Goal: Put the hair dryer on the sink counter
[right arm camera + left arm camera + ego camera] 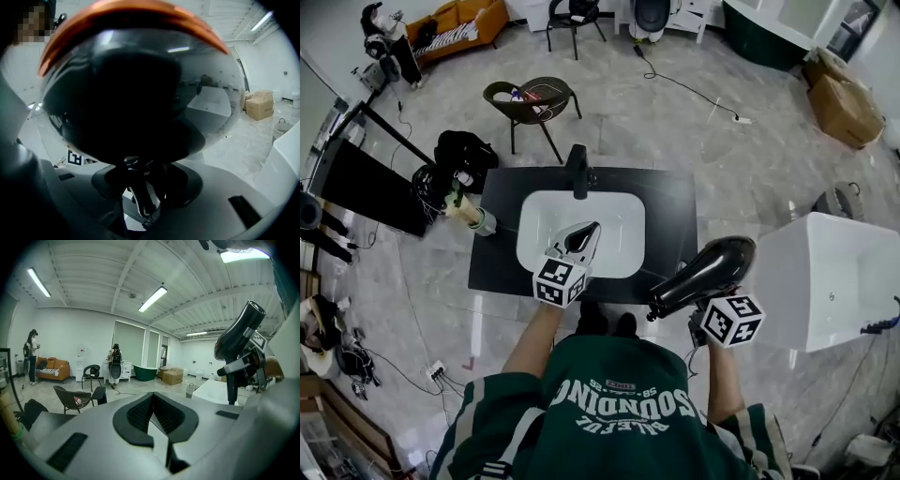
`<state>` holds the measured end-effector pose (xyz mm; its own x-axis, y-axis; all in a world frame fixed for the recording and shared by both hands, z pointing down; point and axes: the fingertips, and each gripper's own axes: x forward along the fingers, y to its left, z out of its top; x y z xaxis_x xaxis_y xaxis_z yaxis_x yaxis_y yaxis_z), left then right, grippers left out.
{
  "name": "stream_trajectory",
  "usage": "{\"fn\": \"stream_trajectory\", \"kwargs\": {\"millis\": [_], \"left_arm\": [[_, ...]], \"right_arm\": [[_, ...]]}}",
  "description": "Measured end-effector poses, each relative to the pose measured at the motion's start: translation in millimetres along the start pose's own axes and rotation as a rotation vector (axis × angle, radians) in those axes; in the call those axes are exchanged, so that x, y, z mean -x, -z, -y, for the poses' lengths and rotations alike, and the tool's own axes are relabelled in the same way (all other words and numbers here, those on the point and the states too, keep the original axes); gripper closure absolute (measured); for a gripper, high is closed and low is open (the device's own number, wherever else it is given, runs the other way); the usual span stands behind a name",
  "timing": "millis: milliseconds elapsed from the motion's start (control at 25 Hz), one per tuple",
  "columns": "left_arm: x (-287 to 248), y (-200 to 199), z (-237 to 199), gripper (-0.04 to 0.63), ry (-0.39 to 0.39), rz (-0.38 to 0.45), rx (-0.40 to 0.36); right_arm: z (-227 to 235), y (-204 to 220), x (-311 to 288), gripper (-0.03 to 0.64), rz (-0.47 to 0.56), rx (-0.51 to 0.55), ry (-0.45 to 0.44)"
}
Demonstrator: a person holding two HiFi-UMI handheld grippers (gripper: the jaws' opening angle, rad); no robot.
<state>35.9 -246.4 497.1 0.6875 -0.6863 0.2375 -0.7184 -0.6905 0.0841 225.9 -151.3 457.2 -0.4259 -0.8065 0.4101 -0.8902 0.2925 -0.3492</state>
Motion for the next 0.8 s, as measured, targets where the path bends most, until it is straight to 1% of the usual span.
{"fn": "stream_trajectory", "kwargs": {"millis": [600, 800], "left_arm": [[2.6, 2.6, -47.6, 0.583, -0.030, 0.011, 0.041], [5.5, 5.9, -59.9, 0.583, -0.041, 0.011, 0.059]], "right_arm": [[9.8, -14.1, -48.7, 0.416, -0.013, 0.002, 0.071], [17.1, -16.0, -63.6, 0.416, -0.004, -0.019, 0.098]]}}
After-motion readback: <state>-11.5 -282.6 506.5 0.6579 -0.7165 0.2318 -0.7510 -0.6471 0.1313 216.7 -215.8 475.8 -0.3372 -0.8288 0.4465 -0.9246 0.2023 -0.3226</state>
